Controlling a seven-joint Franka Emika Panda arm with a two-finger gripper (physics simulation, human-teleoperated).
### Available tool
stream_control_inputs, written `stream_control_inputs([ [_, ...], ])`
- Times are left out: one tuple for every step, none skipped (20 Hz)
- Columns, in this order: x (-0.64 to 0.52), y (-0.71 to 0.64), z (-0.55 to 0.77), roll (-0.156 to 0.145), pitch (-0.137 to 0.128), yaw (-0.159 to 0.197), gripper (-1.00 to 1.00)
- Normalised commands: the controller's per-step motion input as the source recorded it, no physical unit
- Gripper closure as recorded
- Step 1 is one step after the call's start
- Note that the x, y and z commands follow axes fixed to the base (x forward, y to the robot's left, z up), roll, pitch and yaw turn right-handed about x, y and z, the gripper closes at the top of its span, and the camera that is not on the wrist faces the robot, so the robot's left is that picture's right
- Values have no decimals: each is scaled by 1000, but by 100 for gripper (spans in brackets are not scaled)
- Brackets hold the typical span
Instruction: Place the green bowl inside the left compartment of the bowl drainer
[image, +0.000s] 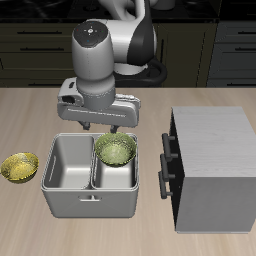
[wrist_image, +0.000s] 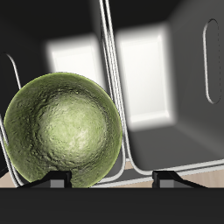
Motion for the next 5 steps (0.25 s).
stream_control_inputs([
  [-17,-109,14,13,-2,25,-100],
  [-57,59,13,-26,2,-9,-100],
  [-21,6,38,12,8,10,-100],
  [-18,-33,70,-14,-5,15,-100],
  [8,-50,62,0,-3,4,-100],
])
